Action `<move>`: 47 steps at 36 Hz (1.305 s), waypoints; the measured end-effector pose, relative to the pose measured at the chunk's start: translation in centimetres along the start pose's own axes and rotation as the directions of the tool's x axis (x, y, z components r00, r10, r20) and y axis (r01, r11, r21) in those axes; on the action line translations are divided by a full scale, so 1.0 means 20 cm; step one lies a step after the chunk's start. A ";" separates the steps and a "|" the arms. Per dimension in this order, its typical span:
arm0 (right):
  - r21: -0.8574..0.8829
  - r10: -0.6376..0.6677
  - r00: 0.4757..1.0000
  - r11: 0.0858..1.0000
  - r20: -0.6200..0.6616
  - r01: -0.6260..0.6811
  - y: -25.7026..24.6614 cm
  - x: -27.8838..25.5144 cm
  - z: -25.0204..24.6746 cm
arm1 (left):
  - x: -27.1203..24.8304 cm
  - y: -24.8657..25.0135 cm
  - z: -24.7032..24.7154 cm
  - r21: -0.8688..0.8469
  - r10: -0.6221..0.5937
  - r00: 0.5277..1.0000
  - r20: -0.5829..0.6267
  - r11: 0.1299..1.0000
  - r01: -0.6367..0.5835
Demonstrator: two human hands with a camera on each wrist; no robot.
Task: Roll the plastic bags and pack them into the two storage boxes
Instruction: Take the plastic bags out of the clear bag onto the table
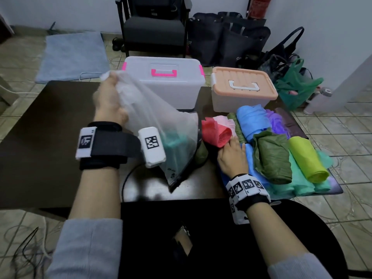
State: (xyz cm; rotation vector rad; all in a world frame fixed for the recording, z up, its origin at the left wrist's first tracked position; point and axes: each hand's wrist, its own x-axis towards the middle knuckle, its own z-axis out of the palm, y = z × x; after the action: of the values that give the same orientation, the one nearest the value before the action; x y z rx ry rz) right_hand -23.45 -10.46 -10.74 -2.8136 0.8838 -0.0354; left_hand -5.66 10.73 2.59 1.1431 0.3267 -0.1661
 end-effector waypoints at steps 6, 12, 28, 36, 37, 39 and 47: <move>0.040 -0.002 1.000 0.999 0.011 0.001 0.00 0.01 0.00 | 0.13 0.00 -0.24 0.429 0.044 0.984 -0.171 0.903 0.034; 0.232 0.015 0.996 0.972 0.088 -0.035 0.02 0.06 -0.04 | 0.09 0.01 -0.19 0.905 0.515 0.825 -0.232 0.426 -0.012; 0.351 -0.151 0.988 0.925 -0.017 0.147 -0.19 0.00 -0.19 | -0.06 -0.61 0.12 0.897 0.014 0.897 0.443 -0.022 -0.442; 0.144 0.056 0.996 0.987 0.064 -0.064 -0.24 0.11 -0.17 | 0.04 -0.68 0.00 0.845 0.117 0.864 0.490 0.180 -0.503; 0.111 0.079 0.994 0.990 0.080 -0.088 -0.25 0.12 -0.18 | 0.03 -0.69 -0.01 0.837 0.140 0.861 0.489 0.201 -0.509; 0.066 0.121 0.984 0.989 0.133 -0.130 -0.25 0.16 -0.19 | 0.02 -0.70 -0.03 0.817 0.180 0.847 0.501 0.226 -0.531; 0.115 0.230 0.939 0.957 0.255 -0.266 -0.29 0.20 -0.17 | 0.02 -0.73 -0.06 0.782 0.222 0.833 0.508 0.286 -0.553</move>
State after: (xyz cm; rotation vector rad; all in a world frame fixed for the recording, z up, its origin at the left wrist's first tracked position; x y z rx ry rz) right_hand -17.11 -8.75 -6.42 -2.4819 1.1181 0.2586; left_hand -9.68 5.90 -10.57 2.2737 -0.4540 -0.0609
